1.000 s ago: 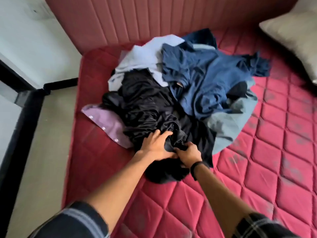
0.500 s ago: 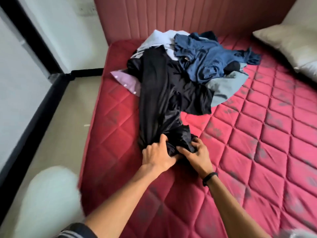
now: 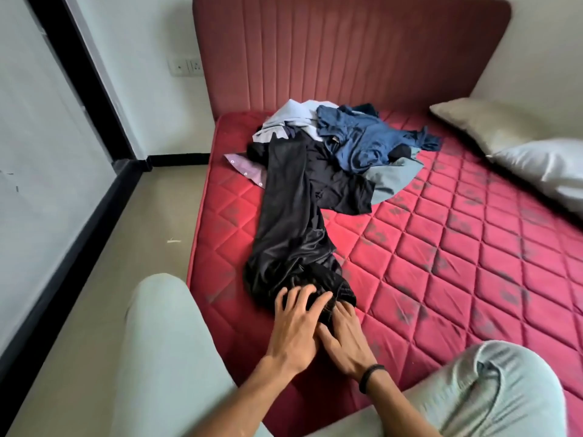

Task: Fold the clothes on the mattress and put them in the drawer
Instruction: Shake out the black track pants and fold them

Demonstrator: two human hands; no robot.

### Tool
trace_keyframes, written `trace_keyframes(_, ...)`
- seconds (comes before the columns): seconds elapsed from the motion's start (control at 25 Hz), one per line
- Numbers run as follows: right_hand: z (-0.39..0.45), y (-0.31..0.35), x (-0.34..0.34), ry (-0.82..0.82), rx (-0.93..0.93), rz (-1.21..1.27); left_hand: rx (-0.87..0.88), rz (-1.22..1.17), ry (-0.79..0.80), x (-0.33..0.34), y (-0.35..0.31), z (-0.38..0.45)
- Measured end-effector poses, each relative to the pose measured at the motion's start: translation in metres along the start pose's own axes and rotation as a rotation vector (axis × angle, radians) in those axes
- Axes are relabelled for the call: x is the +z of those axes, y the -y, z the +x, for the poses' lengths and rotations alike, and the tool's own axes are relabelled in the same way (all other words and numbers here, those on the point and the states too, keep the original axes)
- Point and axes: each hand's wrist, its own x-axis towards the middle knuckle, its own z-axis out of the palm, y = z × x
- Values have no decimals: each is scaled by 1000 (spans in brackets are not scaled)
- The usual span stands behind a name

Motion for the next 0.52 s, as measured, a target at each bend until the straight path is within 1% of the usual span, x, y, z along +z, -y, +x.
trace_keyframes(0.12,0,3,-1,5,48,20,-27,-140,14,3,14,0)
trace_keyframes(0.2,0,1,1,-4,101,20,-34,-191,21,2,18,0)
trace_keyframes(0.36,5,-7,16,-121,154,-26,-3,-138,76,1,18,4)
trace_keyframes(0.4,8,-7,17,-143,163,-35,-19,-178,51,1,20,9)
trace_keyframes(0.44,10,-6,18,-160,165,-50,-51,-250,-10,-2,23,15)
trace_keyframes(0.52,16,-3,13,-168,171,-101,-124,-395,-218,-14,30,32)
